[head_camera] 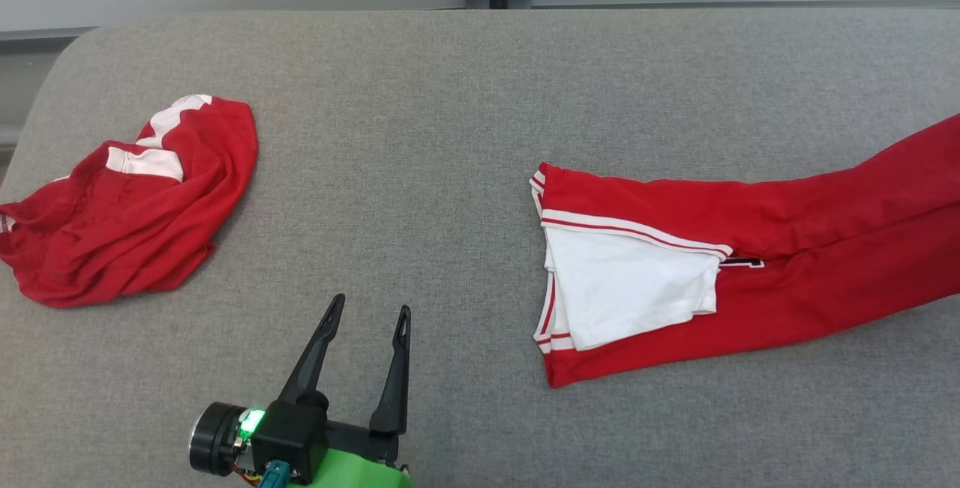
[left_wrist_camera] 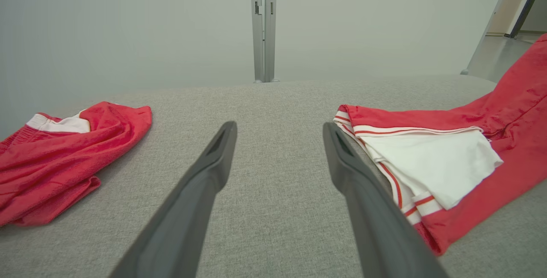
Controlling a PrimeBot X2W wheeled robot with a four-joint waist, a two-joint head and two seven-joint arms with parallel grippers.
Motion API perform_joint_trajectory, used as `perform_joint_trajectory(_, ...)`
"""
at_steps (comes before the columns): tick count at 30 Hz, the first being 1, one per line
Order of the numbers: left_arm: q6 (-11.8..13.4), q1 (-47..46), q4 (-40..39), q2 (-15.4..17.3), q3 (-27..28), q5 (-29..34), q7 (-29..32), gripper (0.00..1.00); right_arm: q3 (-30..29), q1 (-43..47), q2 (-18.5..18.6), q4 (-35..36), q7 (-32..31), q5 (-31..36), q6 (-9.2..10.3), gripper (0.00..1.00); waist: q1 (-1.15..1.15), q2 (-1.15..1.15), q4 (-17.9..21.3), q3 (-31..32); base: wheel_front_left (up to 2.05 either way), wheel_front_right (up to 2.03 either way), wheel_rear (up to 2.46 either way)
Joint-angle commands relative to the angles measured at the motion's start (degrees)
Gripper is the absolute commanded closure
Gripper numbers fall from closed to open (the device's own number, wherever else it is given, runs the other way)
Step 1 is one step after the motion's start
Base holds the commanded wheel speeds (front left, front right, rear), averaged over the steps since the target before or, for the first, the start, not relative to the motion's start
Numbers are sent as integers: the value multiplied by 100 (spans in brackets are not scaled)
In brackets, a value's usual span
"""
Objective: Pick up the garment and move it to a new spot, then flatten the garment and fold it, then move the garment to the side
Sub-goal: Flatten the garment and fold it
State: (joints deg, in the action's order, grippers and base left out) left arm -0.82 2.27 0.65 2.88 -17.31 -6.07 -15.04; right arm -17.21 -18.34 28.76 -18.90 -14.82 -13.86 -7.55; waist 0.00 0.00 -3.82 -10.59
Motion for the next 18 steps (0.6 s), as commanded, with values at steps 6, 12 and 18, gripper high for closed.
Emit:
perform_joint_trajectory(6,5,4,30,6,-22,-16,-17,0,90,570,-546,1676,-535,206,12,100,0,0,-77,136,0,0,0)
perform_joint_trajectory(12,37,51,10,6,-38,-25,-16,0,366,981,-1157,2997,-916,359,12,100,0,0,-248,163,0,0,0)
perform_joint_trajectory(18,30,-18,20,6,-105,-79,-17,0,946,1164,-1699,3479,-971,594,12,100,0,0,-471,144,0,0,0)
